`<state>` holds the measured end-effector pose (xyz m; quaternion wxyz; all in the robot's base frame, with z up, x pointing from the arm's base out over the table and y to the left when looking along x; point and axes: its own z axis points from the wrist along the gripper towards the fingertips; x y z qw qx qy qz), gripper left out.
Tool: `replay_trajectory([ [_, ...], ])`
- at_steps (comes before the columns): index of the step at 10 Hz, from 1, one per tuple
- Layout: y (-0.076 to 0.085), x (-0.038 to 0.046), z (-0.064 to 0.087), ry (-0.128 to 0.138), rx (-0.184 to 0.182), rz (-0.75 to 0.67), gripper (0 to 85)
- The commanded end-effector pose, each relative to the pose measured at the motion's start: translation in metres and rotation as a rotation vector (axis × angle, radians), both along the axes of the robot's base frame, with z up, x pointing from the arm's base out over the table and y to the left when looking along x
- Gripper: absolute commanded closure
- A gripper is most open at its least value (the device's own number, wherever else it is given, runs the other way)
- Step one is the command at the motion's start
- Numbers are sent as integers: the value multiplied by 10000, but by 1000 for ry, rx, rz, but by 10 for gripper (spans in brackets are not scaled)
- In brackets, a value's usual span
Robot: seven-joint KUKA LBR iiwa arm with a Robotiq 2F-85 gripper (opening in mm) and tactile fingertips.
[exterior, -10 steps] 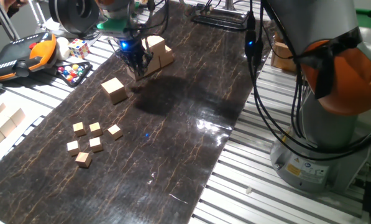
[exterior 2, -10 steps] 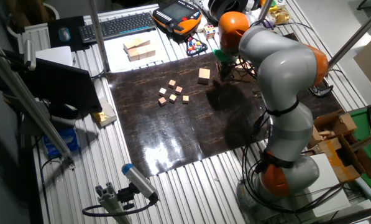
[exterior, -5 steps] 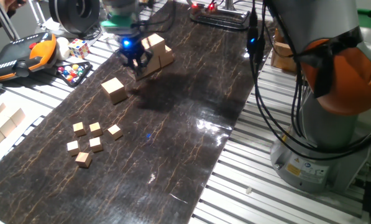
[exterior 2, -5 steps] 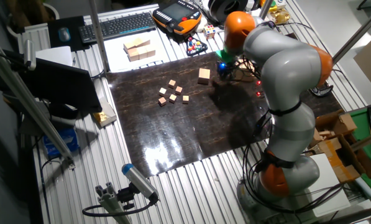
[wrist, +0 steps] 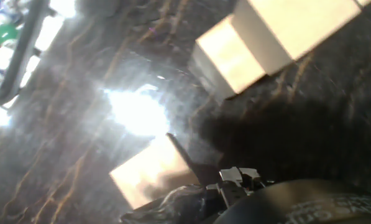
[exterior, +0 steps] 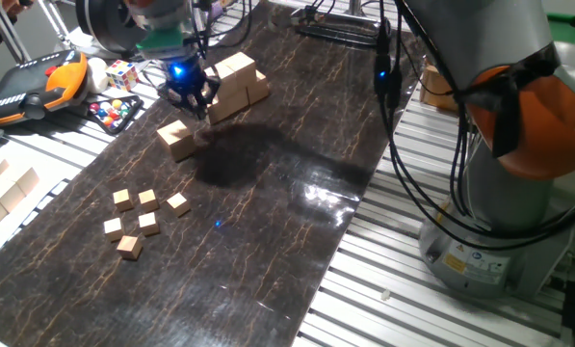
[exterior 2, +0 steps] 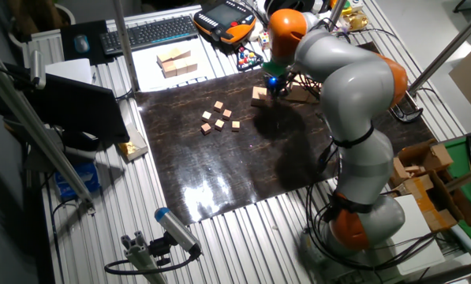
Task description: Stack the blocks into a pyramid shape
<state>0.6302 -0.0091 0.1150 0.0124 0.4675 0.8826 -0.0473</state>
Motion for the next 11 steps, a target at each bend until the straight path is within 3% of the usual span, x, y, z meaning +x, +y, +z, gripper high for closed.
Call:
replay_trajectory([
  [1,21,29,11,-16,-7,803,643],
  [2,40,48,8,-25,-17,823,380],
  [3,56,52,-9,-38,-4,825,113],
  [4,69,61,-25,-47,3,849,0],
  [7,100,84,-51,-73,14,943,0],
  [11,193,137,-80,-83,17,970,0],
])
